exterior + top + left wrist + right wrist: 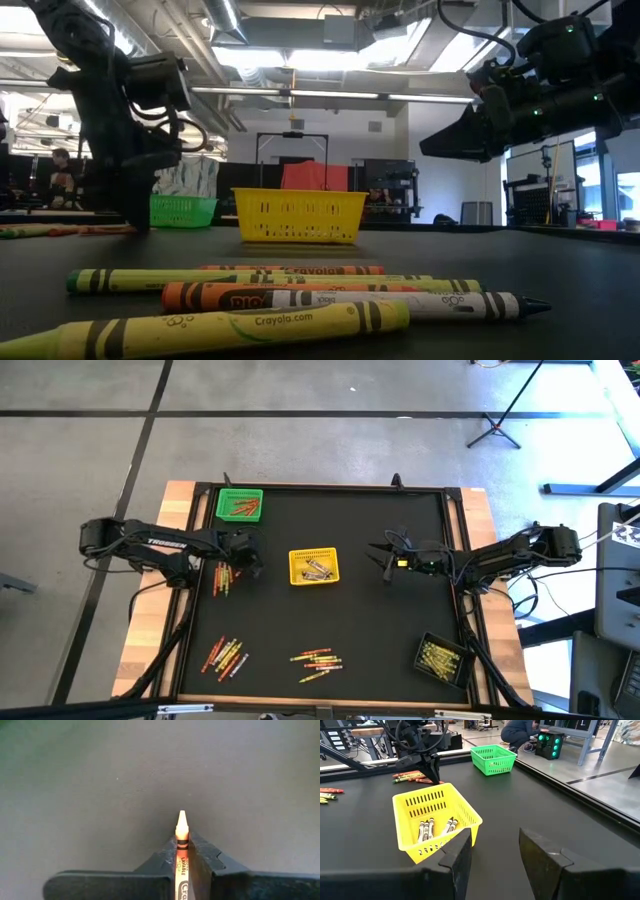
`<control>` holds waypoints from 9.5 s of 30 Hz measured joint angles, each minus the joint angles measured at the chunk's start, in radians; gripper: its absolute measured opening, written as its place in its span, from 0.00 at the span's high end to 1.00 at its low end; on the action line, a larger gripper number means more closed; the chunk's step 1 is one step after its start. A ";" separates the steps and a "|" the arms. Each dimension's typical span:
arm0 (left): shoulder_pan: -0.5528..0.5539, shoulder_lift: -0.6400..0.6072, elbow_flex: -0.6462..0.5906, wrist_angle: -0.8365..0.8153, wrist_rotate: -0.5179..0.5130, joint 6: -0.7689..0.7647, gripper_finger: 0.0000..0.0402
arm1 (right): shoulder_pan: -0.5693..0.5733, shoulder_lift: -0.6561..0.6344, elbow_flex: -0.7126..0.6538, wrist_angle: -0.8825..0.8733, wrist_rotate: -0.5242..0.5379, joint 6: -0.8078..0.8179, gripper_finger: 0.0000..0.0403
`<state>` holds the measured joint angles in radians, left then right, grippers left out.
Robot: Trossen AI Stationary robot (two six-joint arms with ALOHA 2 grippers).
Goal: Sort crayons
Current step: Put the orange crayon into the green bin, then put the green crayon into the black bin
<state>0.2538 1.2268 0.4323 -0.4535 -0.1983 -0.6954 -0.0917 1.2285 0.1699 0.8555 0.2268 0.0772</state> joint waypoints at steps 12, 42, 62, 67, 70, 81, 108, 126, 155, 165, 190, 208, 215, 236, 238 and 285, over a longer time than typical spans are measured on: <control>0.000 -0.003 0.113 -0.030 -0.029 0.152 0.95 | 0.000 0.000 0.000 -0.025 0.001 -0.001 0.60; 0.479 -0.047 0.157 0.285 -0.361 0.868 0.95 | 0.000 0.000 0.000 -0.028 0.016 -0.004 0.60; 0.403 -0.047 0.157 0.233 -0.145 0.651 0.75 | 0.000 0.000 0.000 -0.028 0.016 -0.004 0.60; 0.339 -0.047 0.157 0.103 0.012 0.535 0.75 | 0.000 0.000 0.000 -0.028 0.016 -0.004 0.60; 0.301 -0.047 0.157 0.001 0.068 0.451 0.75 | 0.000 0.000 0.000 -0.028 0.016 -0.004 0.60; 0.170 -0.047 0.157 -0.333 0.136 0.164 0.75 | 0.000 0.000 0.000 -0.028 0.016 -0.004 0.60; 0.077 -0.048 0.039 -0.326 0.136 -0.148 0.77 | 0.000 0.000 0.000 -0.029 0.015 -0.004 0.60; 0.077 -0.029 0.037 -0.199 0.153 -0.031 0.92 | 0.000 0.000 0.000 -0.033 0.015 -0.004 0.60; 0.111 -0.010 0.394 -0.250 -0.428 0.484 0.95 | 0.000 0.000 0.000 -0.045 0.015 -0.004 0.60; 0.341 -0.009 0.347 -0.048 -0.361 0.903 0.95 | 0.000 0.000 0.000 -0.048 0.015 -0.004 0.60; 0.646 0.050 0.146 0.365 -0.121 1.070 0.95 | 0.000 0.000 0.000 -0.048 0.015 -0.004 0.60; 0.664 0.207 0.147 0.428 -0.146 1.069 0.92 | 0.000 0.000 0.000 -0.052 0.015 -0.004 0.60; 0.655 0.193 0.147 0.420 -0.157 1.068 0.78 | 0.000 0.000 0.000 -0.051 0.015 -0.003 0.60; 0.348 -0.196 0.147 0.190 0.140 0.665 0.74 | 0.000 0.000 0.000 -0.048 0.016 0.000 0.60; 0.300 -0.196 0.147 0.130 0.222 0.601 0.74 | 0.000 0.000 0.000 -0.049 0.015 0.000 0.60; -0.167 0.139 0.149 -0.313 0.122 -0.219 0.74 | 0.000 0.000 0.000 -0.050 0.015 0.000 0.60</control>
<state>0.0872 1.3653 0.5816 -0.7666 -0.0761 -0.9147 -0.0921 1.2285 0.1703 0.8057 0.2420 0.0776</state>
